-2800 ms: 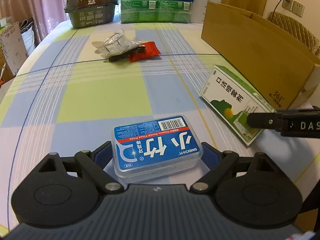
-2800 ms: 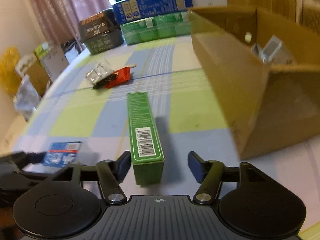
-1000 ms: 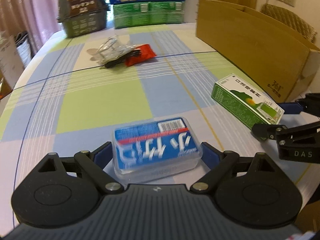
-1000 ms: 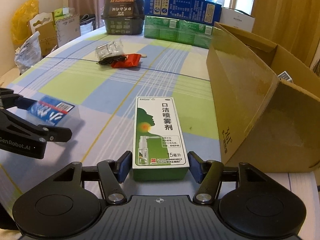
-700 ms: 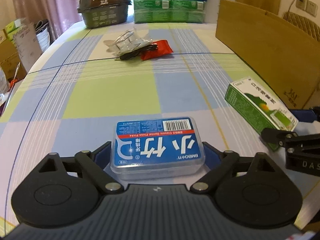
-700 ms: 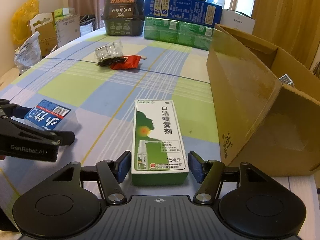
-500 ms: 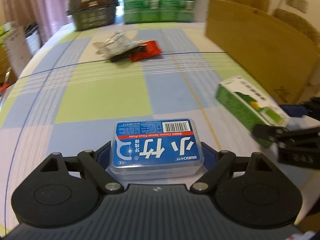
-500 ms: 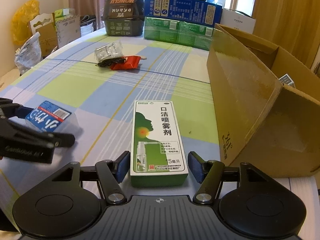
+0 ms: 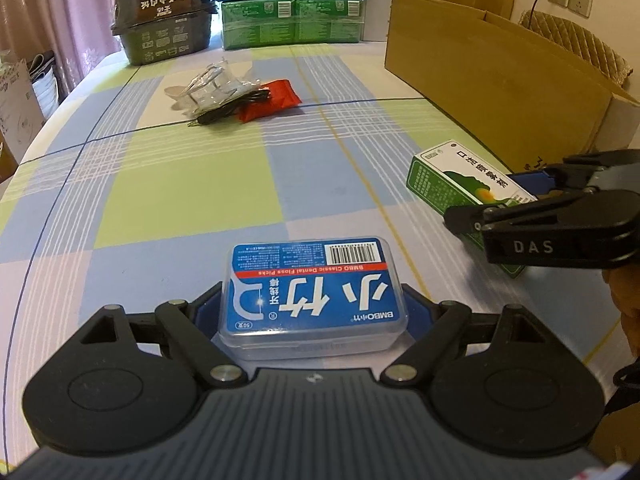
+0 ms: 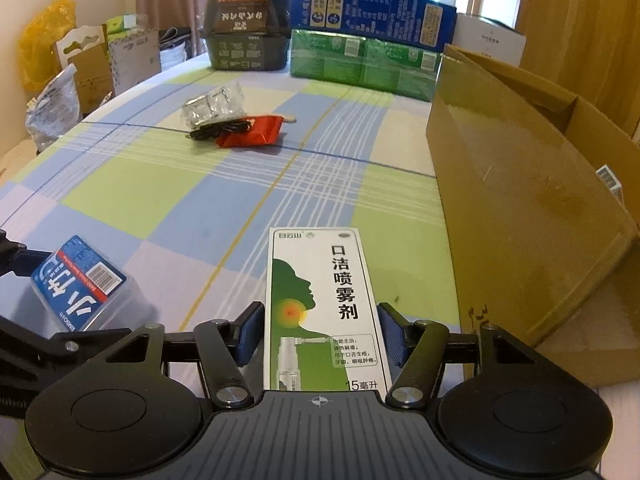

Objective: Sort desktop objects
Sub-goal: 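Lift both held boxes and carry them toward the cardboard box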

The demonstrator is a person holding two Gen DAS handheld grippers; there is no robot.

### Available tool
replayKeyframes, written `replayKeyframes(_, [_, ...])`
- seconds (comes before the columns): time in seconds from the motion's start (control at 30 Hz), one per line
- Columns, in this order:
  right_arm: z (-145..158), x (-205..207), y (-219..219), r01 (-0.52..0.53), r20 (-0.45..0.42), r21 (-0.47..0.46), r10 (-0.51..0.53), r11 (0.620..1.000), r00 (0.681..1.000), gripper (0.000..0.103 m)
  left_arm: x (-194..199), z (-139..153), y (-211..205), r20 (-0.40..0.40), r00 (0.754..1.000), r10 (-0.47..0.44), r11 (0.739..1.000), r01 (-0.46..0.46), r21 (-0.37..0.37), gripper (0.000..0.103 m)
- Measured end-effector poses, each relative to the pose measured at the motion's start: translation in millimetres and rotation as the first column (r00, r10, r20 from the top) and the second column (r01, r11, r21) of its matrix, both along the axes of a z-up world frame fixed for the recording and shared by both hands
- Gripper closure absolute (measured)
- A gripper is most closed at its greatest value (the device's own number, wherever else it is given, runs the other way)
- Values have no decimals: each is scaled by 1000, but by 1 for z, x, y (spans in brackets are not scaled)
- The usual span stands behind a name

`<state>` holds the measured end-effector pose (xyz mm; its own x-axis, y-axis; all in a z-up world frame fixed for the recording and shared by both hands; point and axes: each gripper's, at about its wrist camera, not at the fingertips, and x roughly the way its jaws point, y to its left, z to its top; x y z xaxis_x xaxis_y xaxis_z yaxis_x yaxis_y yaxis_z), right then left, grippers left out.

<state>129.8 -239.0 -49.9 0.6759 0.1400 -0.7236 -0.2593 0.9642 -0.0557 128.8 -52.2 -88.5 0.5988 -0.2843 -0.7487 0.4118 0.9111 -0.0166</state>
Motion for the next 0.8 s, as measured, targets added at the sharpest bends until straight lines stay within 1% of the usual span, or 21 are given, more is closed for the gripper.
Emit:
replayKeyframes(0.1, [2,-4,-2,10,-3,5,-10,1000,1000,50,-1,1,-1,-1,1000,1,1000,-1,0,19])
replayKeyframes(0.3, [16,-30,-7,31,17,36,-32,999,999,50,-10,13,-3,15,1000,6,1000,-6,-4,19])
replayKeyframes(0.47, [36,-55,-14,39,38,55,-41,998,998,50,-25,30,-8,32,999,2,1000,-1,-11,19])
replayKeyframes(0.8, [82,-96,-31,50,117,76,-59,996,991,50,-61,65,-28,41,999,-10,1000,11,-24,19])
